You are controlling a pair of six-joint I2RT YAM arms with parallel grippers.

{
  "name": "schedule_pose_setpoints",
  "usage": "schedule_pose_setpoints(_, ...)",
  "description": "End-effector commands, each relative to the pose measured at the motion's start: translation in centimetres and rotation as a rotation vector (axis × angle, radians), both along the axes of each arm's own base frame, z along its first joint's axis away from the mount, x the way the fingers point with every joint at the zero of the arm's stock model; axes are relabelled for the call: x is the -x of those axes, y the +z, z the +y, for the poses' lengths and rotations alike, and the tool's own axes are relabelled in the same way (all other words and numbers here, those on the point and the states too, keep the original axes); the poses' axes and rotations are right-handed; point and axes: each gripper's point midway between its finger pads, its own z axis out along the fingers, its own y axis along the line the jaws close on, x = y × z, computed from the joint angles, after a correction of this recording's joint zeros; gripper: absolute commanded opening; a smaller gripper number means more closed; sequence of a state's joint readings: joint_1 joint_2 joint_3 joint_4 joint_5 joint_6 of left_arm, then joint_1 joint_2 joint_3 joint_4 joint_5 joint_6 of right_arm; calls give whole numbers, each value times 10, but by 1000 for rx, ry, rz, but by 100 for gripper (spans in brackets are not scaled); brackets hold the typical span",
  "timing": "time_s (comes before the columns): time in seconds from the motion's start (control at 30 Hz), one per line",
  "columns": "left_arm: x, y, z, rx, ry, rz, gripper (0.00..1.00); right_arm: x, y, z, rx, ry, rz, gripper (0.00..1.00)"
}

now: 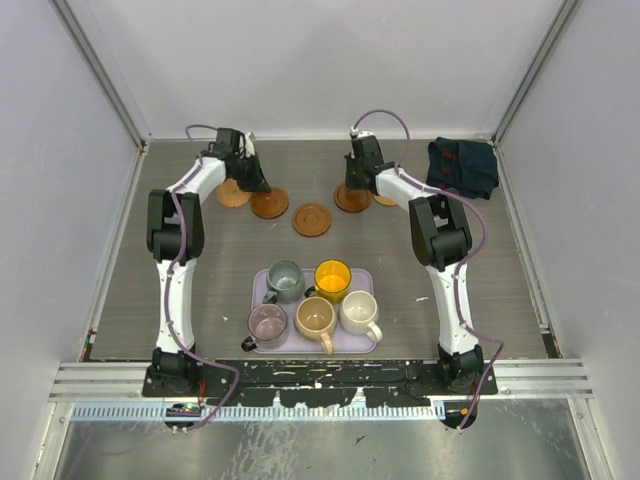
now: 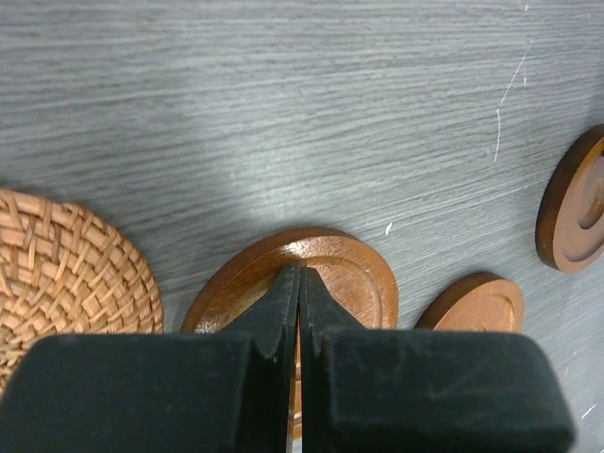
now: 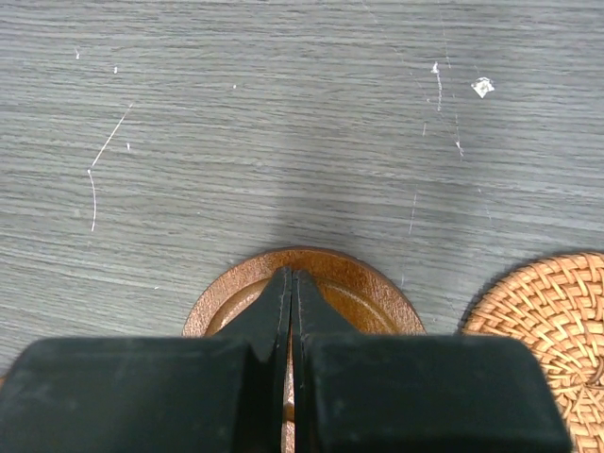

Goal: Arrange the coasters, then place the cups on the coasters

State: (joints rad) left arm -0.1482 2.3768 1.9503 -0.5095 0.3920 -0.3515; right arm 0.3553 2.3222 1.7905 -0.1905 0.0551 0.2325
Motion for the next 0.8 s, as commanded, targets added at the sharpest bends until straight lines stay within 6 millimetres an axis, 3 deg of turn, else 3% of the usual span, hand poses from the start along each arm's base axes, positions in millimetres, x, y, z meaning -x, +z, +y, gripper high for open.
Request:
schedule_pose_setpoints(0.0, -17, 15, -6, 48, -16, -58, 0, -9, 5, 7, -20, 39, -23, 2)
schedule_pose_setpoints(0.43, -37, 19, -21, 174, -35, -106, 0, -33, 17, 13, -25, 53, -108, 5)
schedule_pose_setpoints(0.77, -47, 24, -39, 303, -56, -122, 1, -33, 23, 11, -30, 48, -120, 5)
